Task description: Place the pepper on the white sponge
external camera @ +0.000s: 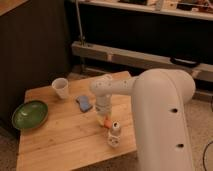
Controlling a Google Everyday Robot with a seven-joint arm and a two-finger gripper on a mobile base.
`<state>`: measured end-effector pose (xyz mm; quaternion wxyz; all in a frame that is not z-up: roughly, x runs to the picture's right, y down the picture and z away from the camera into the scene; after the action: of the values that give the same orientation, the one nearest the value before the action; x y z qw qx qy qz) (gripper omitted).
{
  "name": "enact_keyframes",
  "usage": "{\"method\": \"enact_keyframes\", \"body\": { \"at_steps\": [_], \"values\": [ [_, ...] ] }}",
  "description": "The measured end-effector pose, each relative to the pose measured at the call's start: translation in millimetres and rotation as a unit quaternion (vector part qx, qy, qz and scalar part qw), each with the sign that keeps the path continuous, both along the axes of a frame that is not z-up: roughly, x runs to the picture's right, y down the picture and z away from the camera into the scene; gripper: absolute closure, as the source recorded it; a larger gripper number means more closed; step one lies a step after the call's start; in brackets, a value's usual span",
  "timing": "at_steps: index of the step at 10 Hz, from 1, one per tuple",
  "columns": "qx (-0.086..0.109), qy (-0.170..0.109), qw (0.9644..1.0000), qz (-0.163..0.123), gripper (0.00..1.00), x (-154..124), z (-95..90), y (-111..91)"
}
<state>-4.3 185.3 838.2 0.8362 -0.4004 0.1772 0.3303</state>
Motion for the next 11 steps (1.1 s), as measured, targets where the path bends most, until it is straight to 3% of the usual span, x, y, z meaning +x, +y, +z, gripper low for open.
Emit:
{"method": "enact_keyframes", "body": {
  "at_steps": [1,3,4,5,7,11],
  "values": [
    [0.003,0.0,1.0,0.001,0.89,-0.2,-14.3,-0.9],
    [0.014,0.0,0.9999,0.007,0.89,5.4,-50.4,-20.1],
    [0.018,0.0,0.9998,0.01,0.89,8.7,-59.7,-29.4],
    [0.03,-0.026,0.999,0.02,0.89,-2.5,-82.5,-96.2],
    [0.03,-0.052,0.9977,0.029,0.89,-32.0,-66.2,-129.9],
    [0.03,-0.105,0.9933,0.038,0.89,-112.6,1.1,-168.9]
  ]
}}
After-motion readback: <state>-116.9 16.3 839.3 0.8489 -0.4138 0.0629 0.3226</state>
